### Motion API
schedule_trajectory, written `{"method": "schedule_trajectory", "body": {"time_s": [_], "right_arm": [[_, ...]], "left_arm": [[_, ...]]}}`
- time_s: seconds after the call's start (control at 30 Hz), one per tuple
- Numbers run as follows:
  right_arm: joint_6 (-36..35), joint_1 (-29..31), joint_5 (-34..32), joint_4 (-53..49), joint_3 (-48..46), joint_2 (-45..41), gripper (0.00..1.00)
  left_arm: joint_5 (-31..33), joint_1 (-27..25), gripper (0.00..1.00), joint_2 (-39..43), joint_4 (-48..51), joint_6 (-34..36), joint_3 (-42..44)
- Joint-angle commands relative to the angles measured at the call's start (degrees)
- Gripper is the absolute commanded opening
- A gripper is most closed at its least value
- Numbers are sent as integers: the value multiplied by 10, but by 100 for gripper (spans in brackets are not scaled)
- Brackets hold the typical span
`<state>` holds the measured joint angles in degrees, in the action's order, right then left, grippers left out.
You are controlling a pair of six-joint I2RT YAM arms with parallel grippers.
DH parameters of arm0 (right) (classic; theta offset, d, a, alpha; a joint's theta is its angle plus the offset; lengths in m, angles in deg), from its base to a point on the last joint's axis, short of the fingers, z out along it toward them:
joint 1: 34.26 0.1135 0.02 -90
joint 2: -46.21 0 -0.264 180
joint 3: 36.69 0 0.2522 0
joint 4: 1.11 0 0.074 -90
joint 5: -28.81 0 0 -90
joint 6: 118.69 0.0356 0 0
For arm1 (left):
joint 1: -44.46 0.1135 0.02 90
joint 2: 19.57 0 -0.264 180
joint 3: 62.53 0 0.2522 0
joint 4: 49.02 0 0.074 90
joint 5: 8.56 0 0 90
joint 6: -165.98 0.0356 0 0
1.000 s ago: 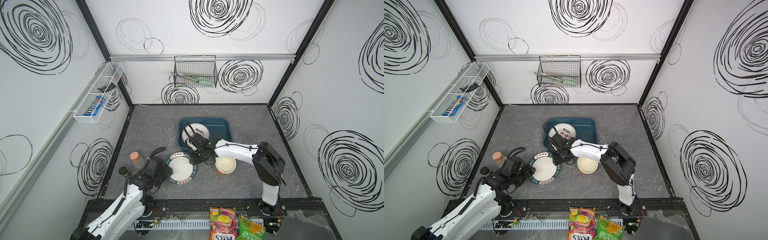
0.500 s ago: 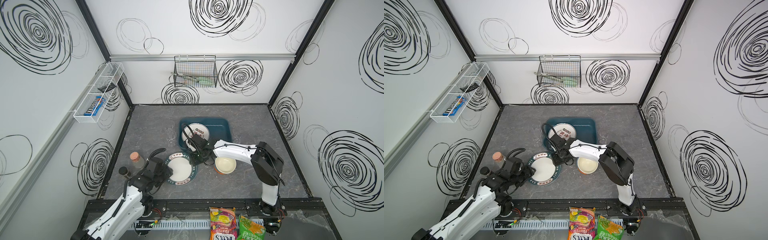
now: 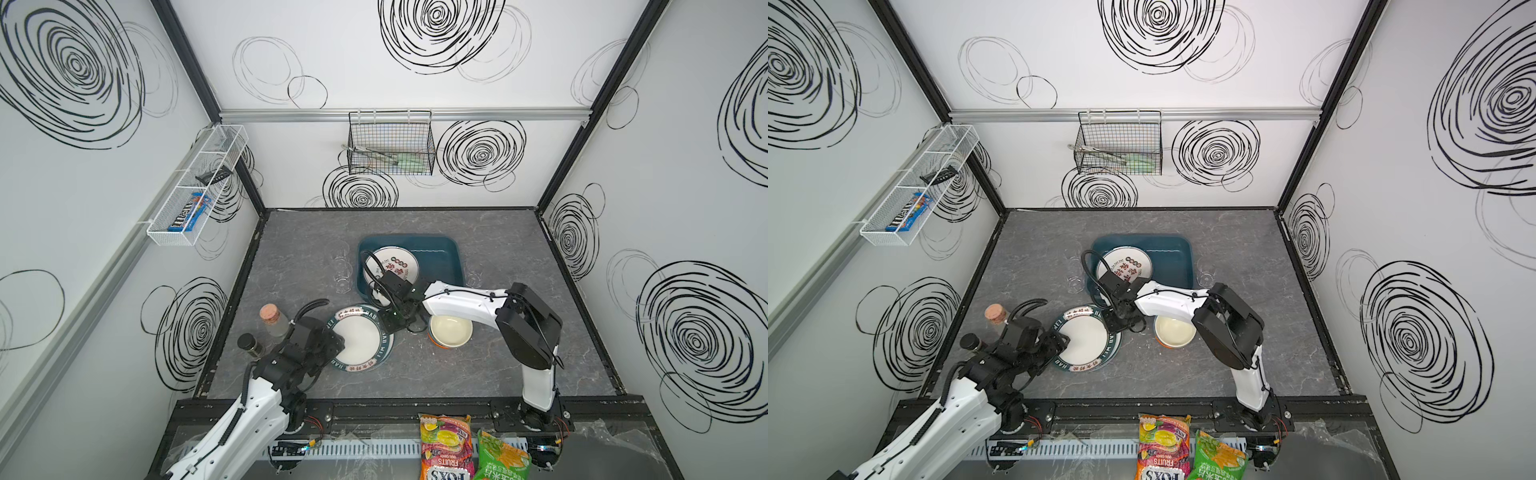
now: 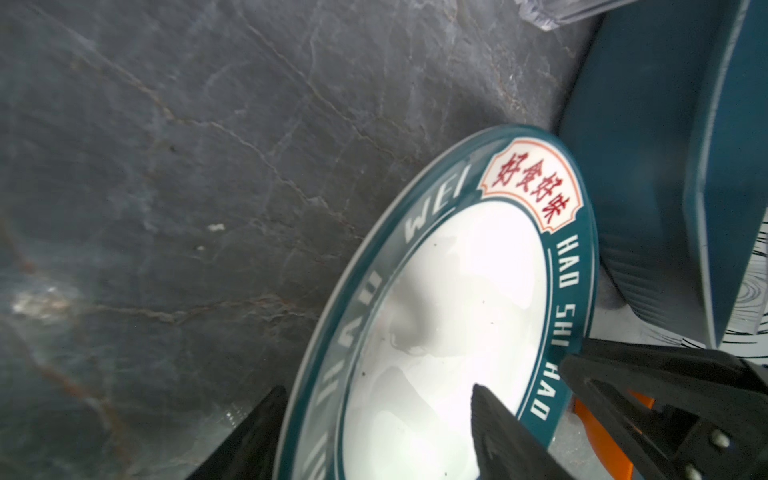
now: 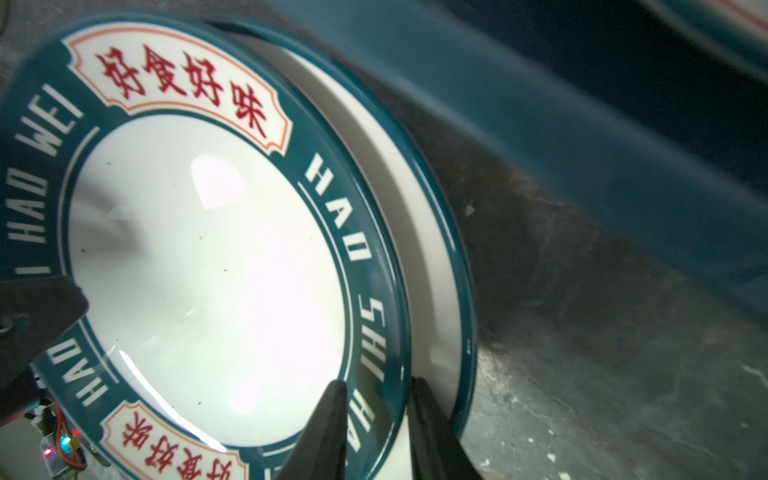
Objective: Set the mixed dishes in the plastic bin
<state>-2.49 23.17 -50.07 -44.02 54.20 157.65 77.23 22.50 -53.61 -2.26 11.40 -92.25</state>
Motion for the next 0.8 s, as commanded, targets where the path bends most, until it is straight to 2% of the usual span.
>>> {"method": "schedule_trajectory", "body": {"time_s": [0.0, 0.33, 0.77], "right_arm": [[-6, 6, 13, 1, 14, 10, 24], [-9, 6, 19, 3, 17, 18, 13], [-8, 7, 22, 4, 18, 26, 12]], "left_arm": [[25, -5, 72, 14, 29, -18, -13], [40, -8, 68, 45, 61, -33, -24], [42, -9, 48, 60, 73, -34, -34]]}}
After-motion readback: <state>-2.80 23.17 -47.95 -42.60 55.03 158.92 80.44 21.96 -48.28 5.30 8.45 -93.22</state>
